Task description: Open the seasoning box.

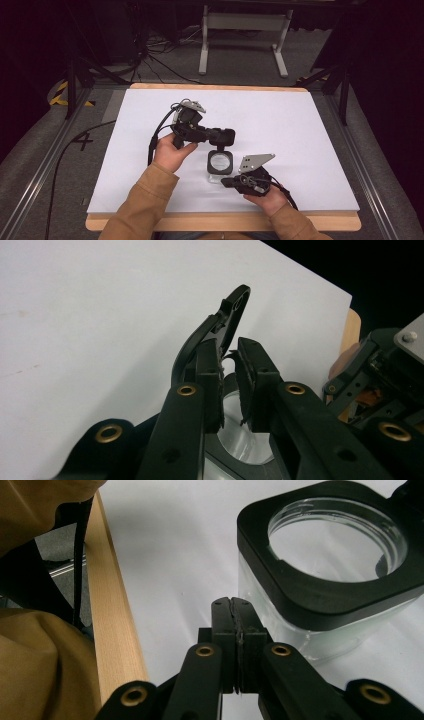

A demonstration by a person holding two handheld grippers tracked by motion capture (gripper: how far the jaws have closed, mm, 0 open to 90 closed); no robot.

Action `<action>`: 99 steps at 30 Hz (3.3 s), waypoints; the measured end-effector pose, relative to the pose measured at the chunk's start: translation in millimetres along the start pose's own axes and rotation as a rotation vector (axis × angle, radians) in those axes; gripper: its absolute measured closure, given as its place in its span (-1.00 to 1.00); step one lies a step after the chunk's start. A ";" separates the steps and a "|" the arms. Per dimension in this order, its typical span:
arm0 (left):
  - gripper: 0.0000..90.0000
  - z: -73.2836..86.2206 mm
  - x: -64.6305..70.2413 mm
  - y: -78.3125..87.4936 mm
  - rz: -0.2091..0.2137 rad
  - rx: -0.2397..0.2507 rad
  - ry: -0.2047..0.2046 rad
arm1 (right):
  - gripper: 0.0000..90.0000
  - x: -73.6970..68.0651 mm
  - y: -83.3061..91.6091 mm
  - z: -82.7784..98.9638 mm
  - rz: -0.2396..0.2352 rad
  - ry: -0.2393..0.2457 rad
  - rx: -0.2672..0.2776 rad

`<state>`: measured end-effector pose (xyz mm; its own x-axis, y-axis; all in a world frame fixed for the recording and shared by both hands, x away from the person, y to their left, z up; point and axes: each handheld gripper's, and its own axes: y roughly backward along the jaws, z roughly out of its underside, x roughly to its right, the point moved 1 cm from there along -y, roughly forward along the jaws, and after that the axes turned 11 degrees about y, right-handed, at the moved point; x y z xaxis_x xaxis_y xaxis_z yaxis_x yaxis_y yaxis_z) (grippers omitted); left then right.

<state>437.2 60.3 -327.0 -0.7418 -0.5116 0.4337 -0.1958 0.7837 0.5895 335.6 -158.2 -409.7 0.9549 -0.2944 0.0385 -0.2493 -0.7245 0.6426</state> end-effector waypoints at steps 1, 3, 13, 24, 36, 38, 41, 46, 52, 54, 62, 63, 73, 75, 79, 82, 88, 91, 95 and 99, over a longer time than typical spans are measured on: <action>0.77 0.1 -1.3 0.8 0.000 0.004 0.006 | 1.00 0.3 -0.3 0.6 -0.003 -0.002 0.002; 0.77 0.1 -3.6 2.3 0.003 0.007 0.016 | 1.00 0.7 -1.4 1.6 0.003 0.002 -0.005; 0.73 1.4 -2.5 4.1 0.010 0.003 0.010 | 1.00 6.8 -6.1 8.5 0.021 -0.004 -0.039; 0.72 5.6 -1.2 12.0 0.021 0.000 0.014 | 1.00 6.9 -4.0 6.8 0.031 0.022 -0.058; 0.56 14.5 13.7 45.9 -0.014 0.043 -0.031 | 0.99 19.7 49.4 -12.9 0.094 0.034 0.074; 0.50 19.3 15.3 55.7 -0.040 0.058 -0.031 | 0.95 26.6 57.5 -13.6 0.113 0.027 0.088; 0.45 28.5 12.3 70.5 -0.086 0.078 -0.016 | 0.89 38.6 70.2 -15.6 0.156 0.021 0.102; 0.35 43.1 0.2 87.5 -0.139 0.096 0.016 | 0.74 64.8 90.0 -15.0 0.218 -0.014 0.116; 0.30 60.0 -21.7 96.5 -0.209 0.110 0.046 | 0.66 87.6 102.1 -4.9 0.295 -0.062 0.089; 0.26 65.3 -29.1 96.4 -0.222 0.125 0.070 | 0.62 96.4 107.7 1.3 0.323 -0.088 0.088; 0.28 79.8 -61.0 90.3 -0.233 0.125 0.113 | 0.50 120.8 121.3 27.1 0.415 -0.176 0.043; 0.28 81.0 -64.0 89.5 -0.239 0.120 0.118 | 0.50 123.8 121.8 31.0 0.417 -0.198 0.042; 0.32 96.3 -101.1 72.6 -0.302 0.097 0.204 | 0.43 148.0 109.6 67.8 0.437 -0.308 -0.055; 0.32 98.8 -105.8 68.2 -0.306 0.079 0.215 | 0.42 151.3 106.2 74.2 0.439 -0.321 -0.076; 0.32 101.8 -111.1 58.1 -0.310 0.047 0.215 | 0.39 155.9 100.2 83.5 0.433 -0.336 -0.097; 0.29 103.2 -112.4 52.5 -0.307 0.039 0.215 | 0.37 158.7 96.3 87.1 0.435 -0.337 -0.120; 0.30 106.4 -114.9 38.6 -0.331 -0.008 0.214 | 0.36 163.6 84.0 95.2 0.430 -0.354 -0.186; 0.29 108.3 -116.1 31.3 -0.306 -0.041 0.217 | 0.35 162.5 80.1 96.2 0.429 -0.366 -0.194; 0.29 107.7 -111.5 20.0 -0.335 -0.100 0.177 | 0.35 161.8 72.8 97.9 0.424 -0.344 -0.226; 0.27 107.1 -110.6 18.3 -0.332 -0.113 0.175 | 0.33 159.6 67.0 96.9 0.432 -0.318 -0.252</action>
<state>447.0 169.0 -437.2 -0.5271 -0.7909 0.3109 -0.3276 0.5268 0.7843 455.6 -314.1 -434.6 0.6704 -0.7303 0.1312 -0.5217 -0.3382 0.7832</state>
